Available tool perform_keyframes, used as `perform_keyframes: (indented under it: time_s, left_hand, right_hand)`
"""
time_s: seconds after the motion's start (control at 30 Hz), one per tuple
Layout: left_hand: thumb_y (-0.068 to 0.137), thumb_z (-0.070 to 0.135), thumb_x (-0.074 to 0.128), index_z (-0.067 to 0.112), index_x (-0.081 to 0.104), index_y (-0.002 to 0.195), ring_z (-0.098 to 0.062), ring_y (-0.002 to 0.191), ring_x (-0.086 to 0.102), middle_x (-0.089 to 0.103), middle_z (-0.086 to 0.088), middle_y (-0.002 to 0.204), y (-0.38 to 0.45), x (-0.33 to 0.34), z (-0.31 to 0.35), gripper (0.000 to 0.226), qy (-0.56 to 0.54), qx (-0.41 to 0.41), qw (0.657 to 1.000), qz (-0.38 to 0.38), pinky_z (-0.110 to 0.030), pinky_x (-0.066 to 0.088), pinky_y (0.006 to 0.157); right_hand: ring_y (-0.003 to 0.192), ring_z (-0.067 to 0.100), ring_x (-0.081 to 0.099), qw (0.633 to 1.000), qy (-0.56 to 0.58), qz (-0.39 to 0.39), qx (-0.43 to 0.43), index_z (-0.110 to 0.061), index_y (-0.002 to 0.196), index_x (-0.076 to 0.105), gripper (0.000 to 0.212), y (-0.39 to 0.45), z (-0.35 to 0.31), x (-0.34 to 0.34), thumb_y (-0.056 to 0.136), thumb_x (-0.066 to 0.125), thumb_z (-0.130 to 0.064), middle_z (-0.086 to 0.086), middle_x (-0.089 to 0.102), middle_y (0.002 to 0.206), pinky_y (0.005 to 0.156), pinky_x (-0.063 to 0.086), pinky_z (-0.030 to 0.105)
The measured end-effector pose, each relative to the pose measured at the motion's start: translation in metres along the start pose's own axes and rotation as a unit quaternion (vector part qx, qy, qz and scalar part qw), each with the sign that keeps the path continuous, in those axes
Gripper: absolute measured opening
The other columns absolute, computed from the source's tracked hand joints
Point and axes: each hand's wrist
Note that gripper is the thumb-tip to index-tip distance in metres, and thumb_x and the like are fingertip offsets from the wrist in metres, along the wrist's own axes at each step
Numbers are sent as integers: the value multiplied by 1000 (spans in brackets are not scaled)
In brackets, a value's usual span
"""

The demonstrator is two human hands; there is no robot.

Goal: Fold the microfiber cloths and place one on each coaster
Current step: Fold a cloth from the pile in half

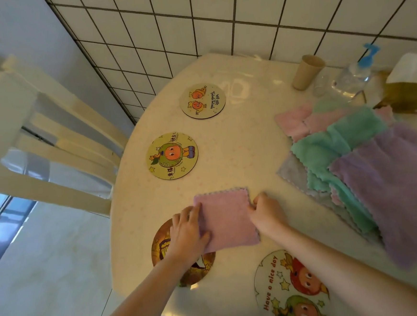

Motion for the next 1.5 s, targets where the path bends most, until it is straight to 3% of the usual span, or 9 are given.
perform_keyframes:
  time_s: [0.13, 0.2, 0.37, 0.47, 0.6, 0.83, 1.07, 1.27, 1.5]
  left_hand:
    - [82, 10, 61, 19, 46, 119, -21, 98, 56, 57, 1, 103, 3, -8, 25, 41, -285, -201, 936, 53, -34, 49, 77]
    - [81, 12, 67, 19, 46, 112, -21, 93, 58, 57, 4, 93, 6, -12, 31, 38, -349, -252, 901, 60, -38, 53, 80]
    - [57, 21, 82, 4, 57, 97, -30, 88, 63, 65, -15, 99, 15, -17, 36, 50, -519, -310, 796, 9, -43, 54, 82]
    - [71, 6, 77, -2, 65, 92, -35, 83, 66, 68, -20, 97, 12, -25, 40, 25, -582, -288, 759, -43, -45, 55, 77]
    - [82, 4, 68, -5, 63, 103, -32, 77, 65, 69, -18, 91, 29, -49, 34, 24, -591, -225, 771, -68, -37, 54, 64]
    - [88, 24, 66, 14, 65, 84, -10, 44, 48, 57, 0, 61, 136, -147, 17, 11, -510, -107, 849, -87, -18, 36, 39]
    - [77, 10, 77, 14, 61, 122, -28, 101, 66, 67, -12, 113, 269, -218, 16, 48, -467, -59, 876, -103, -42, 54, 88]
    - [79, 8, 74, 16, 67, 109, -28, 93, 68, 69, -12, 105, 355, -225, 21, 31, -383, -33, 922, -39, -45, 56, 84]
    - [84, 8, 68, 13, 68, 111, -5, 84, 58, 66, 0, 100, 403, -212, 30, 27, -297, 24, 955, -15, -13, 43, 66]
  right_hand:
    - [80, 24, 64, 976, 186, -85, 71, -7, 99, 57, 28, 3, -6, 3, 83, 60, -30, 10, 66, 95, 64, 52, 34]
    - [83, 28, 65, 970, 211, -91, 85, -5, 99, 60, 34, 3, -8, 2, 81, 63, -33, 15, 68, 98, 66, 52, 35]
    - [103, 32, 61, 963, 219, -96, 123, -2, 120, 53, 51, 9, -16, -6, 81, 64, -33, 16, 62, 114, 81, 50, 35]
    - [100, 31, 62, 932, 306, -120, 150, -3, 126, 48, 61, 12, -13, -17, 75, 74, -25, 16, 61, 113, 79, 53, 36]
    - [79, 21, 64, 917, 345, -149, 133, -6, 111, 59, 49, 24, -19, -40, 69, 80, -21, 12, 68, 102, 54, 41, 23]
    - [53, 20, 54, 857, 471, -194, 82, -9, 92, 63, 13, 83, -92, -83, 80, 68, -12, 7, 59, 65, 49, 43, 23]
    - [59, 20, 53, 819, 552, -134, 84, -11, 106, 57, 25, 168, -159, -105, 82, 62, -9, 7, 55, 75, 52, 46, 27]
    - [72, 27, 59, 805, 578, -91, 94, -5, 107, 60, 23, 234, -182, -100, 85, 62, -7, 11, 59, 81, 67, 51, 34]
    - [68, 26, 65, 781, 608, -60, 127, -4, 92, 62, 9, 268, -180, -81, 83, 62, 0, 13, 65, 79, 67, 58, 40]
Point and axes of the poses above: each hand's wrist, its own y-axis towards the middle knuckle, its own x-axis out of the palm, z = x × y
